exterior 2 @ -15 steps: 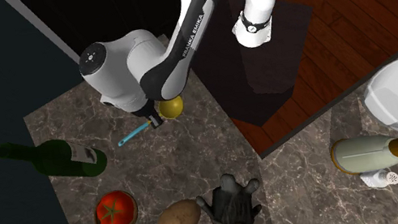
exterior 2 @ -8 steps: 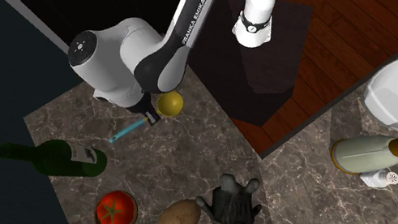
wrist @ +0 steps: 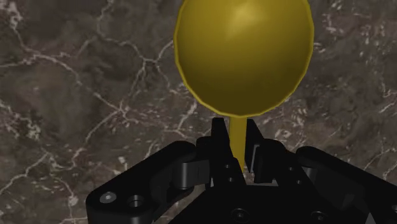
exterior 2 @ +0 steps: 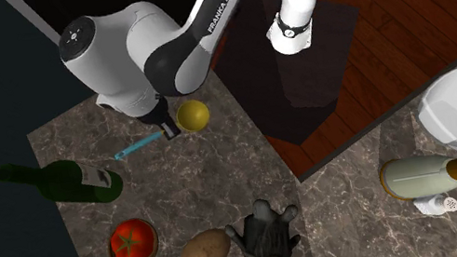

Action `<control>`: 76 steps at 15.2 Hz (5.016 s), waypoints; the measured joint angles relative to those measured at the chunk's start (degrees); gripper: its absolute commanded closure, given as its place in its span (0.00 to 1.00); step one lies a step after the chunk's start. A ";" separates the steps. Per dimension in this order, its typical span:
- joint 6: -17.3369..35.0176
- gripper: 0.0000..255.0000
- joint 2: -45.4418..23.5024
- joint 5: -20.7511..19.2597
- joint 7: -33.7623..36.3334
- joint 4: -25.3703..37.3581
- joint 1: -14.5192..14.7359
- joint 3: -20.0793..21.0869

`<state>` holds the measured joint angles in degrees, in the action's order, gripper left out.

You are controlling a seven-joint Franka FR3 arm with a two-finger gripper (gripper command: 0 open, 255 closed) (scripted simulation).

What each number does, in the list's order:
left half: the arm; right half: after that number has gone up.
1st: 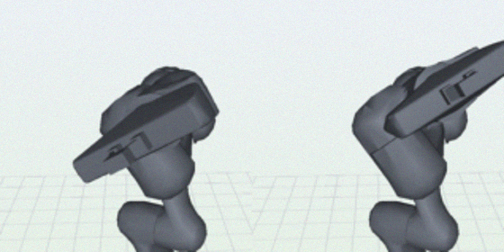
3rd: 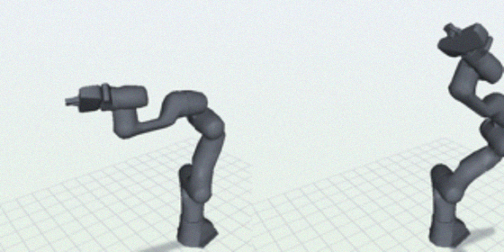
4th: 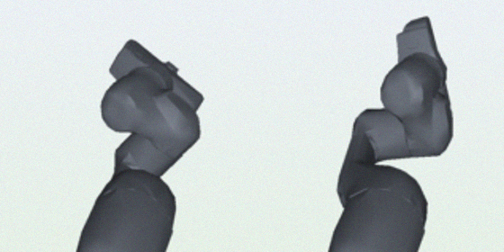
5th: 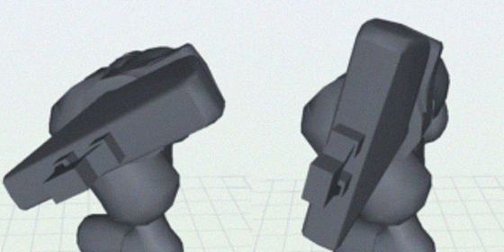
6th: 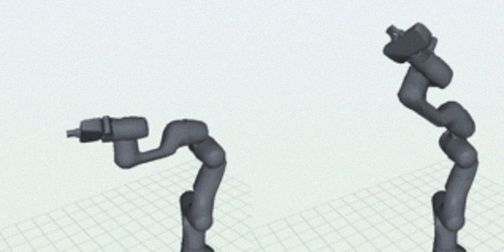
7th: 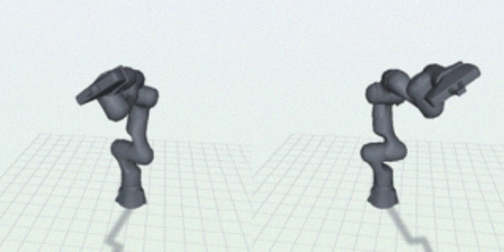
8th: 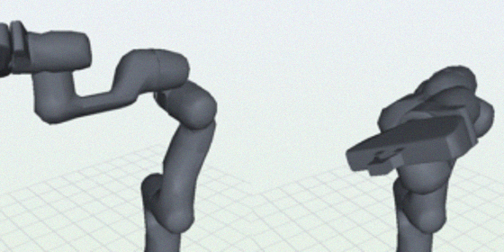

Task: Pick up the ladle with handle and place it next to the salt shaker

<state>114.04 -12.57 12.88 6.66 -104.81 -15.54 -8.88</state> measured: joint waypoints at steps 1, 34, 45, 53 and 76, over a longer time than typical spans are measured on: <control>-0.57 1.00 0.40 -0.12 0.15 0.20 0.02 -0.02; -5.05 1.00 8.91 -2.28 24.01 0.40 12.34 9.71; -3.51 1.00 4.48 -3.83 38.44 5.70 20.15 15.97; -3.37 1.00 -2.77 -6.40 48.26 14.16 26.07 19.34; 12.06 1.00 -7.49 -6.46 47.23 3.42 26.76 19.48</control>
<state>126.11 -20.07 6.42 53.89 -101.39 11.23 10.60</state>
